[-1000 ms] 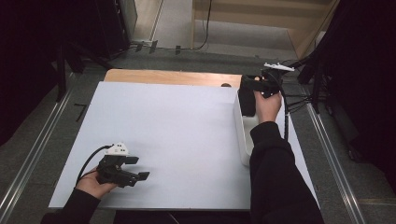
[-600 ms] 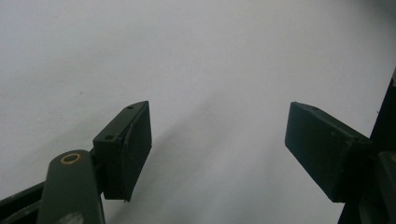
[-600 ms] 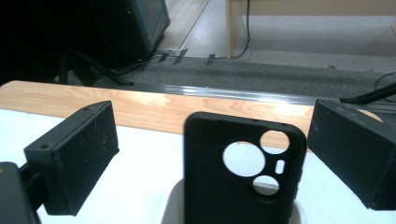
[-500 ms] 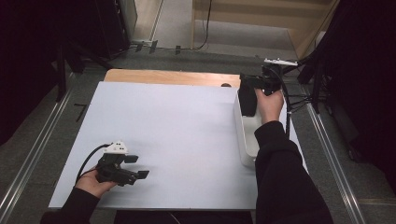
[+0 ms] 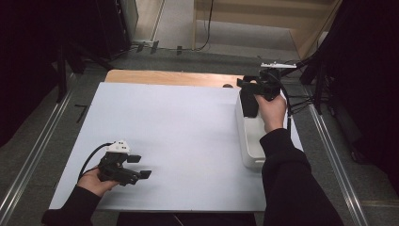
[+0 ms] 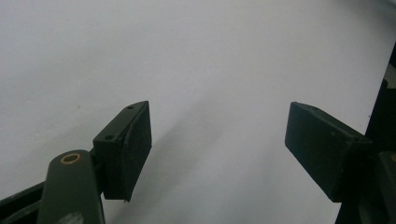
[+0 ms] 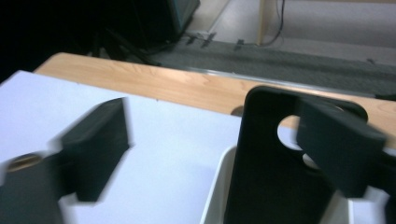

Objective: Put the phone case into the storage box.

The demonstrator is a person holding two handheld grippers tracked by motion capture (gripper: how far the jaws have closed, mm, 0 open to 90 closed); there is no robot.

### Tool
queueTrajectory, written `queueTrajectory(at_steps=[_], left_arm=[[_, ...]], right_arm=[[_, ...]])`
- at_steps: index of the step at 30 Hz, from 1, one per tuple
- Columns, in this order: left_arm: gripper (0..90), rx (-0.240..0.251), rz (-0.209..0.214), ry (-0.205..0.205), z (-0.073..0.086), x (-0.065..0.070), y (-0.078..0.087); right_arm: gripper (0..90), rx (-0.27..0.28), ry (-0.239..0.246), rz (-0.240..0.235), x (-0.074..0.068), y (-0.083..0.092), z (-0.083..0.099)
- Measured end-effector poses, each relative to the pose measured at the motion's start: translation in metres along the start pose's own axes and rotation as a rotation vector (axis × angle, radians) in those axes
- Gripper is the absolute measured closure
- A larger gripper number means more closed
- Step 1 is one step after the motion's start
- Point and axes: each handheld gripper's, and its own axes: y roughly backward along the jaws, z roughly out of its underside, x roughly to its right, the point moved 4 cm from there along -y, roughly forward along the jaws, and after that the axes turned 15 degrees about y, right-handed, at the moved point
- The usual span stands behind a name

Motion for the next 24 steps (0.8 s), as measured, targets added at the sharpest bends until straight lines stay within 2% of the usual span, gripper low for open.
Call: queueTrajectory(at_steps=[2, 13, 20, 24], left_arm=[[23.0, -0.001, 0.005, -0.001, -0.001, 0.001, -0.001], [23.0, -0.008, 0.017, -0.008, -0.004, 0.001, -0.003], [23.0, -0.009, 0.016, -0.009, -0.004, 0.001, -0.003], [23.0, -0.009, 0.016, -0.007, -0.004, 0.001, -0.003]], right_arm=[[15.6, 0.002, 0.011, -0.005, -0.005, 0.002, -0.001], [15.6, 0.017, 0.057, -0.112, -0.033, 0.019, -0.002], [15.6, 0.023, 0.093, -0.156, -0.045, 0.033, -0.001], [15.6, 0.033, 0.101, -0.191, -0.050, 0.038, 0.006]])
